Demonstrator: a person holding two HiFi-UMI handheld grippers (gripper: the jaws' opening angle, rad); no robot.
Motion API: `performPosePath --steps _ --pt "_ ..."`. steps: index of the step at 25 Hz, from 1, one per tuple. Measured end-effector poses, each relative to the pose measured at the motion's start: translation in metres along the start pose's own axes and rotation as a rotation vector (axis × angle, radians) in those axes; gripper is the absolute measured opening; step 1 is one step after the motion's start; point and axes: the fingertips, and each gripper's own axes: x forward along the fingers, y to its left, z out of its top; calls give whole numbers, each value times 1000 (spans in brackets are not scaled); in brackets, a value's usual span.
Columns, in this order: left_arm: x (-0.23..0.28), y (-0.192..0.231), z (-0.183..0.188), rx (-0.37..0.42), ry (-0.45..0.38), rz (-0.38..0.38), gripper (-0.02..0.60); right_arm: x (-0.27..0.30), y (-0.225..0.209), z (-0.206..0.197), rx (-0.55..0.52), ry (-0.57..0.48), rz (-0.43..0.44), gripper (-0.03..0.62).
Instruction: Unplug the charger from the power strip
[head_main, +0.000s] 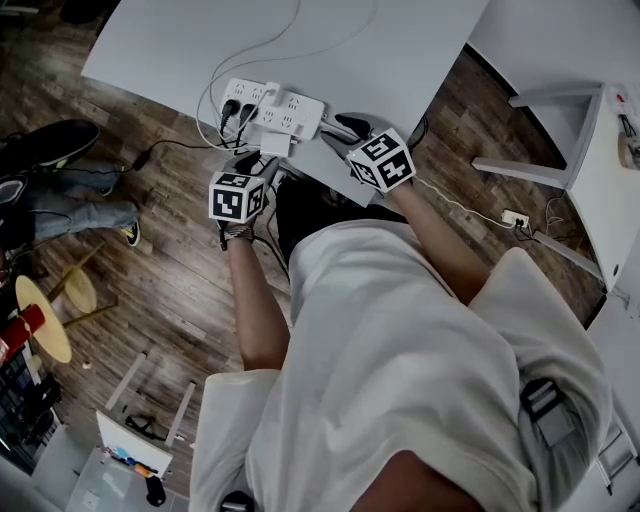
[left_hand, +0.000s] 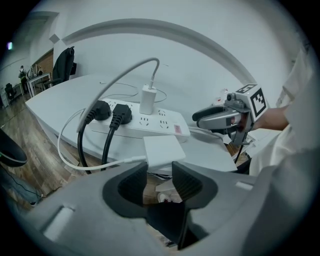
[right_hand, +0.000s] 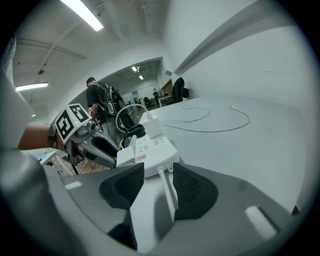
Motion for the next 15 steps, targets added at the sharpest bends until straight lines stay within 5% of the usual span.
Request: performPosePath --steps 15 --pt "10 -9 20 -53 -38 25 166 -10 -3 16 -2 -40 -24 183"
